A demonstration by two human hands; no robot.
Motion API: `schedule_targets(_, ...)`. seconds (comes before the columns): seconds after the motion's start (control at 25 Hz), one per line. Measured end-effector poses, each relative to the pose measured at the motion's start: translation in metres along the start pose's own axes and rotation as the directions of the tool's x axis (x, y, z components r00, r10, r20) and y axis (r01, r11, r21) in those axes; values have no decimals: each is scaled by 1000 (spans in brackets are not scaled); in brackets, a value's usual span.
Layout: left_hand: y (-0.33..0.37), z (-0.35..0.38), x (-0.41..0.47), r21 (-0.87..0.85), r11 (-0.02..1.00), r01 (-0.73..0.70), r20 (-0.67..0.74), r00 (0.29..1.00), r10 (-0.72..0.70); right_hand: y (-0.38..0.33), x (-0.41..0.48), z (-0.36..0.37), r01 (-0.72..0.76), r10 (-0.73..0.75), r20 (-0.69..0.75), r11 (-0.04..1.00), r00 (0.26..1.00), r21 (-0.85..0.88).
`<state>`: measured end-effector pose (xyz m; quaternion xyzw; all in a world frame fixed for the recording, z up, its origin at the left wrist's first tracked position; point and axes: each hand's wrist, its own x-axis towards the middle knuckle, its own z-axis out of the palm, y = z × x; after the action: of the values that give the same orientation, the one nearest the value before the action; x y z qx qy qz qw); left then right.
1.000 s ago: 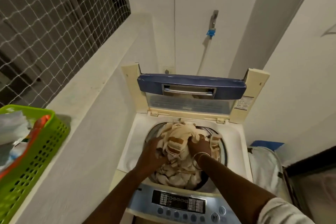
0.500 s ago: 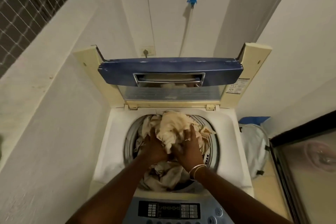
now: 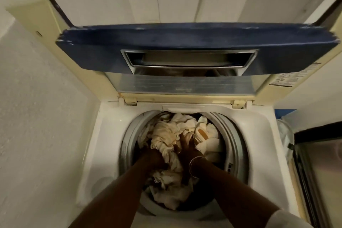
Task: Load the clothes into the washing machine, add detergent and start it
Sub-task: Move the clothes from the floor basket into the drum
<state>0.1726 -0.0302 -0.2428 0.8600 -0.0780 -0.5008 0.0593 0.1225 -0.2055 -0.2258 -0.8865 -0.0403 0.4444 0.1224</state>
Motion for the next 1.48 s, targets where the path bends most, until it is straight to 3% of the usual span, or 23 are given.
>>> schedule_targets(0.16,9,8,20,152,985,-78,-21,996,82,15,31,23,-66,65,39,998,997,14)
schedule_targets(0.32,12,22,33,137,983,-123,-66,989,133,28,57,43,-33,34,-44,999,998,19)
schedule_targets(0.4,9,26,41,166,980,-115,-52,991,125,30,69,55,-20,20,-27,1000,999,-1)
schedule_targets(0.48,8,28,50,221,971,-86,-21,995,93,28,80,63,-50,51,-10,995,999,87)
schedule_targets(0.6,7,29,57,273,961,-41,36,999,33,26,89,67,-33,34,-29,999,999,18)
schedule_targets(0.68,4,28,52,239,969,-58,35,998,51,21,86,64,-49,50,-6,995,999,87)
schedule_targets(0.76,-1,22,40,144,986,-86,34,996,82,18,70,59,-141,143,-42,989,989,41)
schedule_targets(0.84,-5,14,23,43,993,-113,50,993,111,16,51,57,-196,205,-59,971,977,136)
schedule_targets(1.12,8,0,-72,15,956,-293,-84,952,293,14,-42,22,-123,129,-66,988,989,97)
schedule_targets(1.36,9,0,-128,-125,937,-327,-308,910,277,0,-127,-5,-69,60,-128,995,990,-71)
schedule_targets(1.48,17,-6,-152,-127,950,-284,-322,918,231,-7,-153,-17,-60,46,-161,995,986,-82)
